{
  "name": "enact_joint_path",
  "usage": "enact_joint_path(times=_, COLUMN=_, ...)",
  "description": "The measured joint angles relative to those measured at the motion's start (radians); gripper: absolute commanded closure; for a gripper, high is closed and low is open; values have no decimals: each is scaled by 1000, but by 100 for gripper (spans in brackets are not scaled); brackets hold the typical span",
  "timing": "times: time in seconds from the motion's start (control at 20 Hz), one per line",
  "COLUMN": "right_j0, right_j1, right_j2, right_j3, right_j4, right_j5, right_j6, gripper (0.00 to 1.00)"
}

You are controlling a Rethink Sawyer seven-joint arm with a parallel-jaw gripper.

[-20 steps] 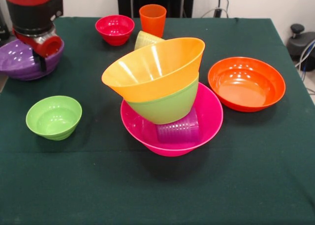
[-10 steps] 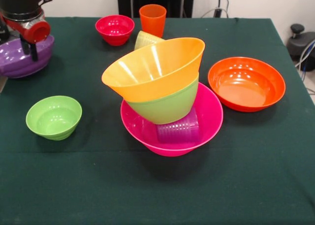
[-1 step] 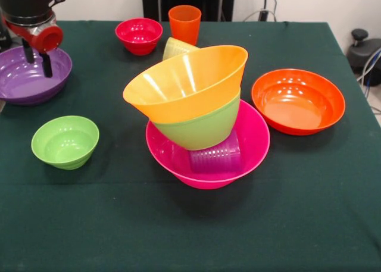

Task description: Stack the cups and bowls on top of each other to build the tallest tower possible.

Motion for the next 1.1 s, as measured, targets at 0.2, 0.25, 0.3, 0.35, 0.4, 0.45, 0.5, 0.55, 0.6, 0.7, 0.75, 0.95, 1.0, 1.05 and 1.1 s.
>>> enact_joint_path(times=0.2, right_j0=0, right_j1=-1, right_j2=2, right_j3=1, right_j4=0, right_j5=0, right_j6=0, gripper=0)
enact_joint_path(times=0.25, right_j0=0, right_j1=-1, right_j2=3, right_j3=1, right_j4=0, right_j5=0, right_j6=0, gripper=0)
enact_joint_path(times=0.3, right_j0=0, right_j1=-1, right_j2=3, right_j3=2, right_j4=0, right_j5=0, right_j6=0, gripper=0)
enact_joint_path(times=0.35, right_j0=0, right_j1=-2, right_j2=3, right_j3=2, right_j4=0, right_j5=0, right_j6=0, gripper=0)
enact_joint_path(times=0.4, right_j0=0, right_j1=-2, right_j2=4, right_j3=3, right_j4=0, right_j5=0, right_j6=0, gripper=0)
enact_joint_path(times=0.45, right_j0=0, right_j1=-2, right_j2=5, right_j3=3, right_j4=0, right_j5=0, right_j6=0, gripper=0)
enact_joint_path(times=0.5, right_j0=0, right_j1=-2, right_j2=5, right_j3=4, right_j4=0, right_j5=0, right_j6=0, gripper=0)
enact_joint_path(times=0.55, right_j0=0, right_j1=-1, right_j2=6, right_j3=4, right_j4=0, right_j5=0, right_j6=0, gripper=0)
enact_joint_path(times=0.6, right_j0=0, right_j1=-1, right_j2=6, right_j3=4, right_j4=0, right_j5=0, right_j6=0, gripper=0)
enact_joint_path(times=0.7, right_j0=0, right_j1=4, right_j2=8, right_j3=4, right_j4=0, right_j5=0, right_j6=0, gripper=0)
enact_joint_path(times=0.75, right_j0=0, right_j1=5, right_j2=8, right_j3=4, right_j4=0, right_j5=0, right_j6=0, gripper=0)
enact_joint_path(times=0.95, right_j0=0, right_j1=20, right_j2=10, right_j3=4, right_j4=0, right_j5=0, right_j6=0, gripper=0)
enact_joint_path(times=1.0, right_j0=0, right_j1=22, right_j2=10, right_j3=4, right_j4=0, right_j5=0, right_j6=0, gripper=0)
enact_joint_path(times=1.05, right_j0=1, right_j1=28, right_j2=10, right_j3=4, right_j4=0, right_j5=0, right_j6=0, gripper=0)
enact_joint_path(times=1.1, right_j0=2, right_j1=34, right_j2=10, right_j3=4, right_j4=0, right_j5=0, right_j6=0, gripper=0)
